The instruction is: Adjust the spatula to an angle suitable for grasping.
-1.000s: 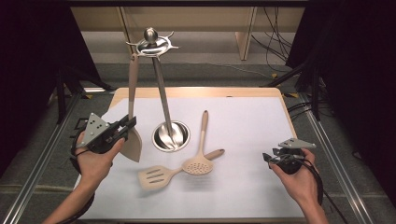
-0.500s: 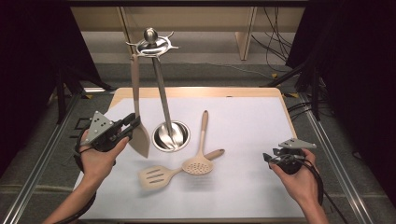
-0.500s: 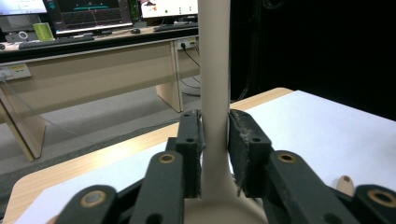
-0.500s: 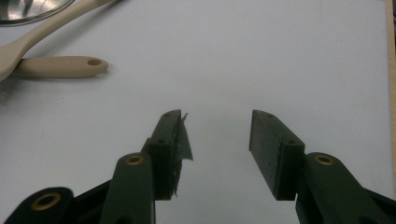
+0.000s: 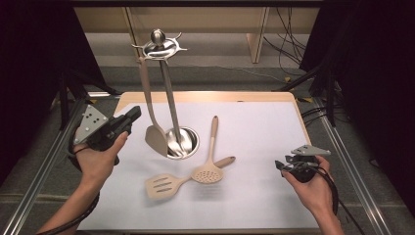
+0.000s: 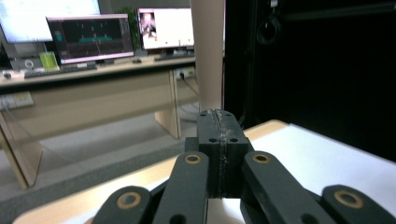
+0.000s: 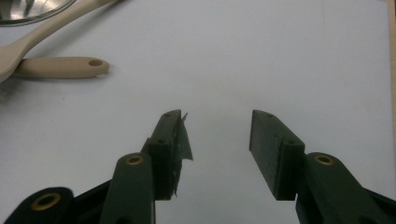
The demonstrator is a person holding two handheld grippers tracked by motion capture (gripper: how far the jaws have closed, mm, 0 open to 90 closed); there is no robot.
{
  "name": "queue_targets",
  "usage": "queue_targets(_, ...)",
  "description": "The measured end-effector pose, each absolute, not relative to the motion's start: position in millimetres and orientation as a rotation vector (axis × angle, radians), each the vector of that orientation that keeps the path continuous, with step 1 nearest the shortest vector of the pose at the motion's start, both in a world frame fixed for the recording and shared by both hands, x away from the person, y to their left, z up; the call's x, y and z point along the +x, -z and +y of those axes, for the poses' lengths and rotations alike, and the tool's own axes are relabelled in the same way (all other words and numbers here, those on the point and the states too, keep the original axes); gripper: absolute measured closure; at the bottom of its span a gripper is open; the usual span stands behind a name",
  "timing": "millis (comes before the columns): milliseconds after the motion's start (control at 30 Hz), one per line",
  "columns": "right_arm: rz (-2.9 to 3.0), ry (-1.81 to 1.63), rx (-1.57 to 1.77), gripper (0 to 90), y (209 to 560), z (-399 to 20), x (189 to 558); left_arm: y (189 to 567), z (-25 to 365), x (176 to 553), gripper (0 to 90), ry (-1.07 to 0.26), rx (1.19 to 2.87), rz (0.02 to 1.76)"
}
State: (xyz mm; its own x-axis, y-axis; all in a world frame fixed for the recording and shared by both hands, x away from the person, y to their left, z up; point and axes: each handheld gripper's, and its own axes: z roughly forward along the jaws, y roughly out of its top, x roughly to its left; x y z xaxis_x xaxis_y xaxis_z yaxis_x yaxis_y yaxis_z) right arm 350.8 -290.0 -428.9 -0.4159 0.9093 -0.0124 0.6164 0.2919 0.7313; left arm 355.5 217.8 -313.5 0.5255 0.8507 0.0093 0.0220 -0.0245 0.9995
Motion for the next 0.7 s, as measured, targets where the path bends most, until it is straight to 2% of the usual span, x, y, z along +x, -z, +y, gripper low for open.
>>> queue_targets(367,2.136,-0.921,1.362,55.2,428.6,-290.4,351.0,258.7,204.0,368.7,89.4,-0.837,1.357,0.705)
queue_targets(700,2.142,-0.900,1.366,55.3,428.5,-291.9,350.2,235.7,192.4,379.1,89.5,-0.889,1.324,0.666)
